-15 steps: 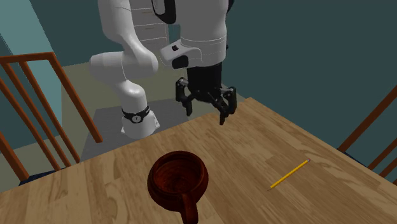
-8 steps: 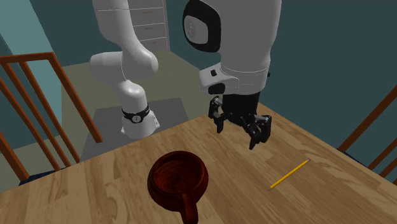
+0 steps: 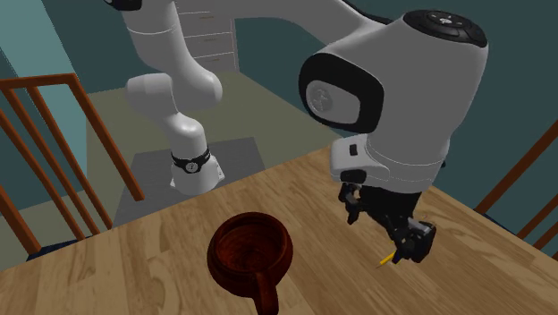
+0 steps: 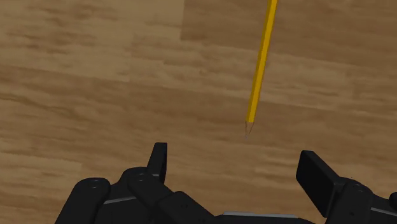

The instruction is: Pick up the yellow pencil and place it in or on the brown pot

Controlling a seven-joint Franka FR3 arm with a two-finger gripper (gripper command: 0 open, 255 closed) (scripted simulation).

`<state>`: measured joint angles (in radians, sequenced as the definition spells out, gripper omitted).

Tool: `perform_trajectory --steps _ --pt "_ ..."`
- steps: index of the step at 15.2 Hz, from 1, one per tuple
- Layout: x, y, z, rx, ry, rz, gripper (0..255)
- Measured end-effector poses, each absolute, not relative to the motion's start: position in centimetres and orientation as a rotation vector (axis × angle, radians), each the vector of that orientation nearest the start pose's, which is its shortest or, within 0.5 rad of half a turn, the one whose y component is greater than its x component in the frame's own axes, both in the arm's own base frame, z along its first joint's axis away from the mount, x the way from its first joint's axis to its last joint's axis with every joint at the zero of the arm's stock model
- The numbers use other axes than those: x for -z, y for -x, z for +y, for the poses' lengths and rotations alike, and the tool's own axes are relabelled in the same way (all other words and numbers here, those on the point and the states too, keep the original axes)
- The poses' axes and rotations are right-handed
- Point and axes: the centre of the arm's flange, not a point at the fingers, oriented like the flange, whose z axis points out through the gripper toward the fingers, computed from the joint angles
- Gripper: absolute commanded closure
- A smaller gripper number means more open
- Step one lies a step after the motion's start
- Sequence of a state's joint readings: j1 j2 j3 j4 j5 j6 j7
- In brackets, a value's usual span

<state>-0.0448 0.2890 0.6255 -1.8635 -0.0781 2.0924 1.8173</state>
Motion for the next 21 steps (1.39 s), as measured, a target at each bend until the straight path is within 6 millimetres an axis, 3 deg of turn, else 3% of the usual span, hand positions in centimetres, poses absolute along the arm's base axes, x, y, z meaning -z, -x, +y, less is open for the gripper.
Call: perform_trajectory --steps 2,9,16,17,21 --pt "-37.7 -54.4 32.7 -0.151 2.503 1.84 0" --pt "-34.0 -54.7 33.0 -0.152 2.486 1.865 0" --pt "-33.6 -54.6 33.1 -0.151 2.486 1.865 0" --pt "-33.6 -54.6 33.1 -0.151 2.486 1.865 255" --pt "-33.9 -54.7 33.1 -0.144 2.479 1.862 255"
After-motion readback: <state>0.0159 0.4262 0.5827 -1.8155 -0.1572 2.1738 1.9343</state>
